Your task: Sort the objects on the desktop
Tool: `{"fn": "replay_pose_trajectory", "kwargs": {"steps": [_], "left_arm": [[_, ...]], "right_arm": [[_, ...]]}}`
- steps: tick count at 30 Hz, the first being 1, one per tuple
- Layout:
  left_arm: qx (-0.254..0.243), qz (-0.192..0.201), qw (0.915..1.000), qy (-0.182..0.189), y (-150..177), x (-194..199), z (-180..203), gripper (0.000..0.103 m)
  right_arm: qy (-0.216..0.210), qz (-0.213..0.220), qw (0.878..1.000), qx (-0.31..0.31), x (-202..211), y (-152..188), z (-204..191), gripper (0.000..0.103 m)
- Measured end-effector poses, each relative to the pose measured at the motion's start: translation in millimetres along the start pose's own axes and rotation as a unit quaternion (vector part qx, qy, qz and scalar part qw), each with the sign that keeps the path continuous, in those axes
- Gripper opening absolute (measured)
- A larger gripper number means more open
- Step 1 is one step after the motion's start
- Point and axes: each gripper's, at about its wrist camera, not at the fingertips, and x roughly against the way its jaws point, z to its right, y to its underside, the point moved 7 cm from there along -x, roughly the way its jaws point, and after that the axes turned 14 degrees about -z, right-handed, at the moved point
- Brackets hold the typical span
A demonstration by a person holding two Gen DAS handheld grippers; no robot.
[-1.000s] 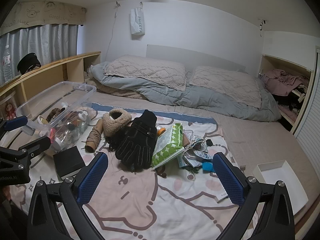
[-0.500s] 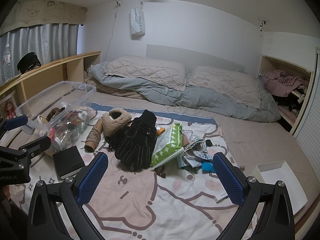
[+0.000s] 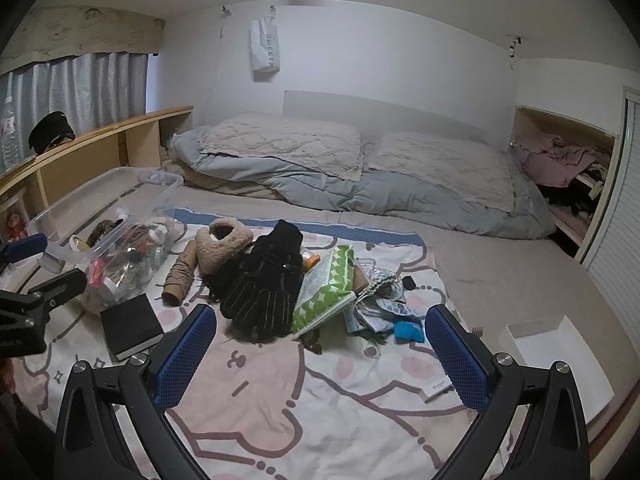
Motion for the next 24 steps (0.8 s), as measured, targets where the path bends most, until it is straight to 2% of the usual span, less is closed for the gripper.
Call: {"fn": "replay_pose_trajectory", "kwargs": {"steps": [11,24], "left_arm": [[-0.004,0.016,0.9997,0.015,-1.7,12.1,-10.0,0.103],[0.015,0.020,0.9995,0.021,-1.1,17.5,-33.6,0.103]], "right_arm": [[0.006,0.004,1.000,-0.026,6.1,5.0,25.4,0.103],[0.012,0.016,0.998,-0.063,14.4,11.5,61.0,0.103]]}}
